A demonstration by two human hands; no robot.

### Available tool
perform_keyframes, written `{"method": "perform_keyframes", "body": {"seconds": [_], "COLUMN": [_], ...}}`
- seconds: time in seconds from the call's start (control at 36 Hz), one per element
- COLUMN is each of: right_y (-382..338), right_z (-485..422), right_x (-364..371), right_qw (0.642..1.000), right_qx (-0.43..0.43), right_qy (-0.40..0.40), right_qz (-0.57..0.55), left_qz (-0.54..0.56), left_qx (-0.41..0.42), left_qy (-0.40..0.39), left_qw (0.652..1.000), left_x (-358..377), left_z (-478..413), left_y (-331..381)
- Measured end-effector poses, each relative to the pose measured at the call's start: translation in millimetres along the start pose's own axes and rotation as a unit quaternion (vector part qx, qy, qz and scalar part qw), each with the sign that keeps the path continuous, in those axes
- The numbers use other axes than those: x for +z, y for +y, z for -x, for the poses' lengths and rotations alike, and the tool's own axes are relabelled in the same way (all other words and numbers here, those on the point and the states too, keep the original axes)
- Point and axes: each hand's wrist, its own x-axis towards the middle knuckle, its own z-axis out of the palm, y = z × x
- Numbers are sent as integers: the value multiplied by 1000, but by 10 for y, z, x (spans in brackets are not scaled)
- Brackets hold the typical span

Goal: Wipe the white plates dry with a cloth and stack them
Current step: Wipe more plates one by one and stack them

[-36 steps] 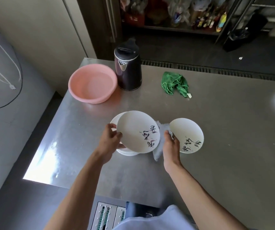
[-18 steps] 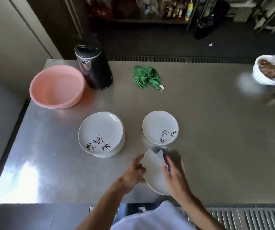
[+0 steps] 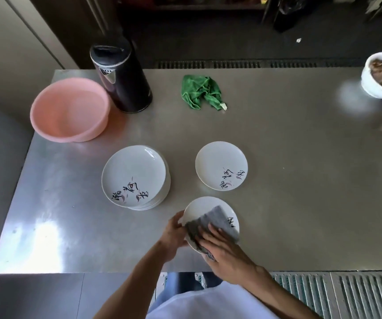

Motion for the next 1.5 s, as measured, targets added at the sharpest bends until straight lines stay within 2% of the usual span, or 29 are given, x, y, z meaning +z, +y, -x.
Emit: {"method": "perform_keyframes", "body": {"seconds": [0.06, 0.14, 0.31, 0.36, 0.44, 0.53, 0.58, 0.64, 0.69, 0.72, 0.75, 0.83, 0.86, 0.89, 0.97, 1.0, 1.03, 1.11, 1.14, 1.17, 1.22, 1.31, 1.42, 1.5], "right_y": [81, 193, 113, 32, -61, -60, 16, 114, 110, 67, 8, -160, -144, -77, 82, 57, 12, -70, -39, 9, 45, -64, -168, -235], "right_z": [121, 163, -363, -449, -398, -210, -140, -206, -381, -467, -532, -568, -559, -571, -608, -615, -615, -544, -521, -521, -523, -555, -559, -543], "right_x": [-36, -73, -88, -71, -60, -51, -5, 38, -9, -23, -13, -5, -18, -22, -63, -67, -49, 4, -2, -13, -58, -106, -157, -153], "right_qw": [999, 997, 977, 981, 995, 986, 992, 991, 972, 966, 968, 984, 985, 987, 968, 964, 971, 995, 997, 996, 980, 957, 932, 941], "right_qx": [-7, 65, 203, 180, 54, 27, 45, 118, 218, 239, 221, 97, 85, 95, 243, 260, 234, 76, 65, 86, 191, 280, 311, 239], "right_qy": [5, 19, 22, 17, 2, -17, -5, 28, 47, 50, 52, 29, 22, 26, 49, 50, 48, 16, 14, 22, 48, 62, 74, 69], "right_qz": [34, 46, -54, -72, -85, -164, -120, -53, -68, -90, -106, -148, -150, -127, -26, -22, -33, -59, -43, -16, 8, -29, -171, -230], "left_qz": [0, -21, -24, -22, -14, -6, 1, 2, -6, -12, -17, -24, -30, -38, -31, -21, -13, 2, 10, 23, 70, 134, 148, 147], "left_qx": [0, 9, 22, 27, 26, 23, 24, 26, 36, 44, 51, 66, 67, 67, 64, 64, 63, 65, 63, 55, 32, 29, 43, 30], "left_qy": [2, -1, -12, -17, -17, -21, -17, -16, -25, -29, -31, -29, -26, -23, -30, -35, -35, -23, -14, 3, 47, 108, 140, 123], "left_qw": [1000, 1000, 999, 999, 999, 999, 1000, 1000, 999, 999, 998, 997, 997, 997, 997, 997, 997, 998, 998, 998, 996, 985, 978, 981], "left_x": [-32, -25, 54, 65, 23, -37, -45, -25, 9, 23, 30, 13, -6, -28, -54, -44, -32, -4, 4, 12, 49, 110, 105, 39], "left_z": [-28, -25, -28, -23, -24, -29, -27, -30, -28, -27, -29, -52, -64, -77, -87, -86, -86, -86, -98, -111, -128, -134, -155, -166], "left_y": [9, 10, -19, -17, -36, -79, -117, -153, -175, -173, -167, -150, -155, -166, -194, -197, -197, -232, -262, -296, -364, -480, -572, -582]}}
